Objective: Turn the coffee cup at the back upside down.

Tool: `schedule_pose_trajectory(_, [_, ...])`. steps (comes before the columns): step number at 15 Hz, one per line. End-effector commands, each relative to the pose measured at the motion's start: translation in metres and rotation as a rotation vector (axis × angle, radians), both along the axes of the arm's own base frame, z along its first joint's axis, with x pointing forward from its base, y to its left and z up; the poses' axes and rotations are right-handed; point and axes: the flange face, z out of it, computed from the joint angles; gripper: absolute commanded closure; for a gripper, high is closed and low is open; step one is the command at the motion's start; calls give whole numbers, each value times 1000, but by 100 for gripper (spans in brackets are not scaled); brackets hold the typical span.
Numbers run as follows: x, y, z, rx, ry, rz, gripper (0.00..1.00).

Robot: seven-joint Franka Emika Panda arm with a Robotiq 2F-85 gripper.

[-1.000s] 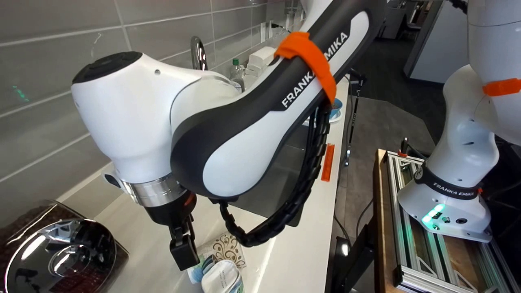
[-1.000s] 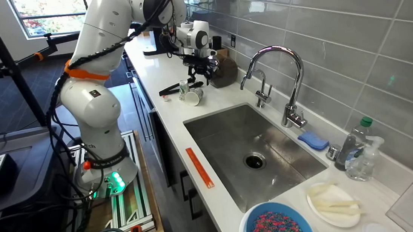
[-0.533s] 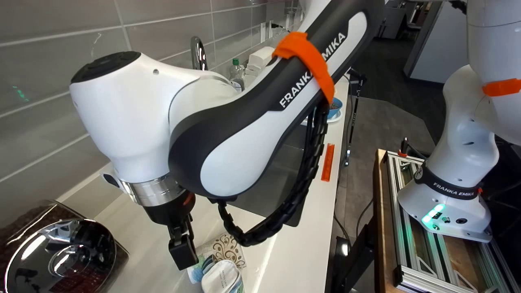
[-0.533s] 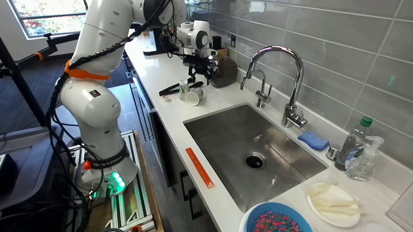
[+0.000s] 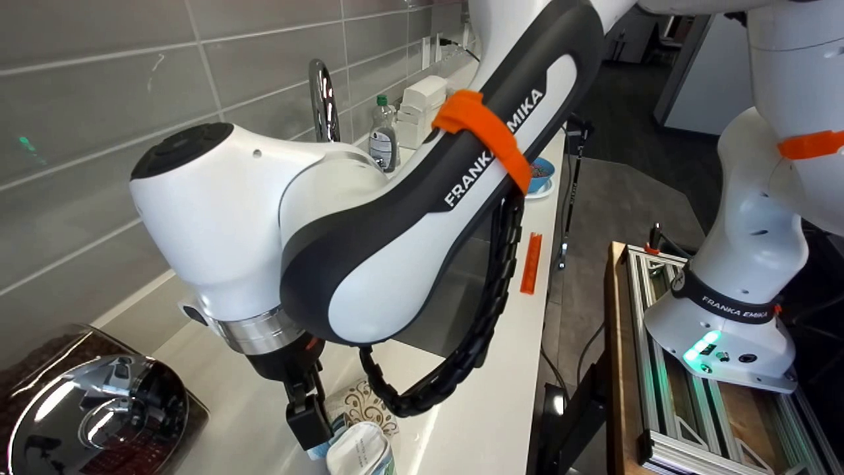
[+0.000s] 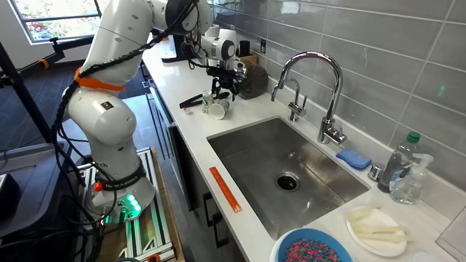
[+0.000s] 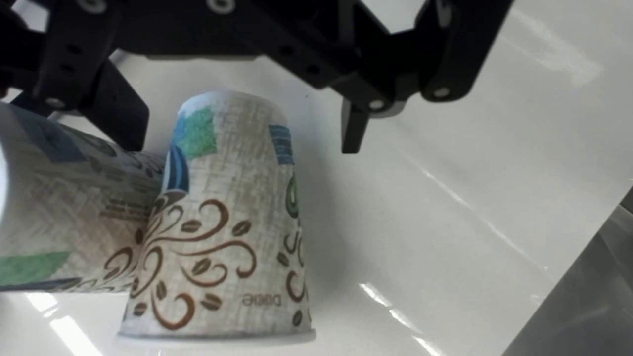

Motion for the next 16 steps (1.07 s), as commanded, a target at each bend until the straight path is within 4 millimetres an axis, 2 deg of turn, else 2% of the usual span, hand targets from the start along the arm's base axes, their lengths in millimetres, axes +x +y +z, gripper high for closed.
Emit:
schedule_pose_trajectory(1, [-3,3,-11,-14,40,20,0])
schedule_pose_trajectory(9, [-12,7,-32,-33,84,45,0])
schedule_pose_trajectory(10, [-13,7,-34,-35,89,45,4])
schedule_pose_trajectory(12, [-13,7,-36,-34,93,42,28])
schedule_pose_trajectory(13, [-13,6,-36,-31,91,39,31])
schedule_pose_trajectory(15, [-12,6,-36,-26,88,35,48])
schedule_pose_trajectory(16, [-11,6,-33,-20,83,29,47])
